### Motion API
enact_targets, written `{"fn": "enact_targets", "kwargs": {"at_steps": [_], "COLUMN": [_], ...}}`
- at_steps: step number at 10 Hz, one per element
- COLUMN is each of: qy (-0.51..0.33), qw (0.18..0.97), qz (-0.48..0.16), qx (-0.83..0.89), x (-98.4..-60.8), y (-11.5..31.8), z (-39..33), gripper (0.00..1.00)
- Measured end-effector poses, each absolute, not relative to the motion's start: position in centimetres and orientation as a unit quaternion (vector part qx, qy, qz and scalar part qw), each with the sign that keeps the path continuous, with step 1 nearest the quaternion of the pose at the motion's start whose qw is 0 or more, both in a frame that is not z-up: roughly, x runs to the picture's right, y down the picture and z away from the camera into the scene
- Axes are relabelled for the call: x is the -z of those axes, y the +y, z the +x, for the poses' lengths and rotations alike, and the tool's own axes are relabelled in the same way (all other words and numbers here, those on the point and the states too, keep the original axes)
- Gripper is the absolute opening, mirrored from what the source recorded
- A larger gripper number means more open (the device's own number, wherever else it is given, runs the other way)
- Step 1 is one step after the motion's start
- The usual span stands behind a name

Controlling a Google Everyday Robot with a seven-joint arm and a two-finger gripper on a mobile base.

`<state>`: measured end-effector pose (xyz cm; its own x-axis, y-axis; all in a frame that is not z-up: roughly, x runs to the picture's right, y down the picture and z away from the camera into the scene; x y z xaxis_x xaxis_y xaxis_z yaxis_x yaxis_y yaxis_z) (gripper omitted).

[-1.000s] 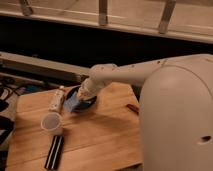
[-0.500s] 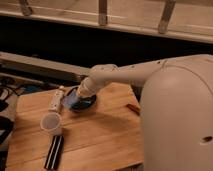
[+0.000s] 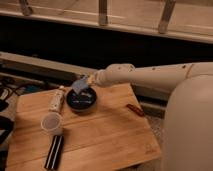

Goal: Place the white sponge in the ceramic bowl

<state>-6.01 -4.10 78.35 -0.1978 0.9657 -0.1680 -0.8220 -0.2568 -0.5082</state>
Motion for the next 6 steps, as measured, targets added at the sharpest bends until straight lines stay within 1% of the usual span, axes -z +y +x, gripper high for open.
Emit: {"fn": "enact_targets", "kwargs": {"at_steps": [2, 3, 4, 5, 6], "qy": [-0.154, -0.148, -0.146, -0.148, -0.149], "qw": [0.580, 0.586, 0.593, 0.593, 0.594], "qz": [-0.219, -0.227, -0.231, -0.231, -0.232], "qx": [-0.769, -0.763, -0.758, -0.757, -0.756], "x": [-78.3, -78.7, -79.0, -79.1, -79.5], "y": [-4.8, -4.5, -4.1, -4.1, -4.3], "z": [-4.4, -4.0, -4.6, -5.8, -7.3], "gripper": [0.00, 0.04, 0.15, 0.20, 0.20]}}
